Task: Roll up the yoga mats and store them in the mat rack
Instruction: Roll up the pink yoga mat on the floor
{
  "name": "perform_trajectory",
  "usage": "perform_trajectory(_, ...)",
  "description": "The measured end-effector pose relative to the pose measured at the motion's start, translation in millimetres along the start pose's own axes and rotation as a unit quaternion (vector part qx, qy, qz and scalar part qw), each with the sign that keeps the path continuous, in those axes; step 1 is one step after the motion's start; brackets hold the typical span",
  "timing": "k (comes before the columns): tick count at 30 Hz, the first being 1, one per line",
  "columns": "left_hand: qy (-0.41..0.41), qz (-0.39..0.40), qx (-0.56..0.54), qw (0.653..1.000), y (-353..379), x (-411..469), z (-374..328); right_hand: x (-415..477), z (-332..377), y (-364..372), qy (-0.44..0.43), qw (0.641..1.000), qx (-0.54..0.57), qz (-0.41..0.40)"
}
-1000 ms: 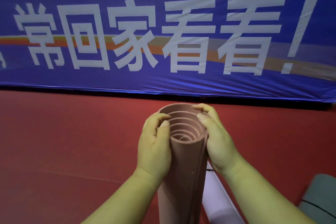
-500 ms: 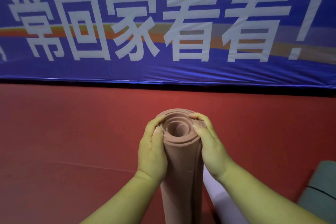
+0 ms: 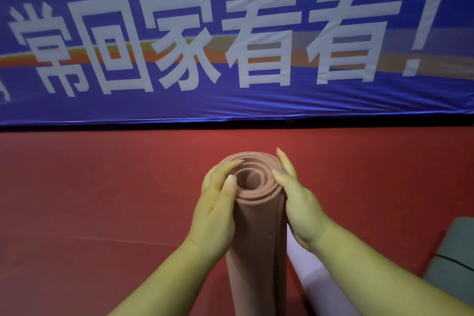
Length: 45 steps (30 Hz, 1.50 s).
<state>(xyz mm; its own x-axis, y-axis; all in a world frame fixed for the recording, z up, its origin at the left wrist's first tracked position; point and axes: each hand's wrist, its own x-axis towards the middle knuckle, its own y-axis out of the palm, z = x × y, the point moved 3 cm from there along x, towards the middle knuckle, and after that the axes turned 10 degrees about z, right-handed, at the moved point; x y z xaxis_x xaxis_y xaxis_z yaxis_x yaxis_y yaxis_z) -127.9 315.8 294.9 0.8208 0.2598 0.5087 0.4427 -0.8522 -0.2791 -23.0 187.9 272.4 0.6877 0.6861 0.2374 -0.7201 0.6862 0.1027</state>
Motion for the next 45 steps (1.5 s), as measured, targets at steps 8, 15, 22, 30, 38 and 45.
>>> perform_trajectory(8,0.075,0.107,0.127,0.983,10,27,-32,3,41,-23,0.052,0.997,0.043,0.041)
perform_trajectory(15,0.091,0.217,0.184,0.954,117,19,-12,-90,41,-132,0.203,0.975,0.094,-0.023)
perform_trajectory(22,0.109,0.409,0.211,0.881,285,-7,-21,-227,4,-239,0.224,0.919,0.217,-0.241)
perform_trajectory(30,0.139,0.586,0.266,0.753,418,-78,2,-366,-69,-277,0.225,0.832,0.366,-0.35)
perform_trajectory(38,0.217,0.617,0.313,0.689,471,-126,11,-496,-162,-282,0.356,0.769,0.017,-0.53)
perform_trajectory(45,0.254,0.625,0.301,0.674,475,-145,17,-610,-265,-247,0.567,0.673,-0.164,-0.445)
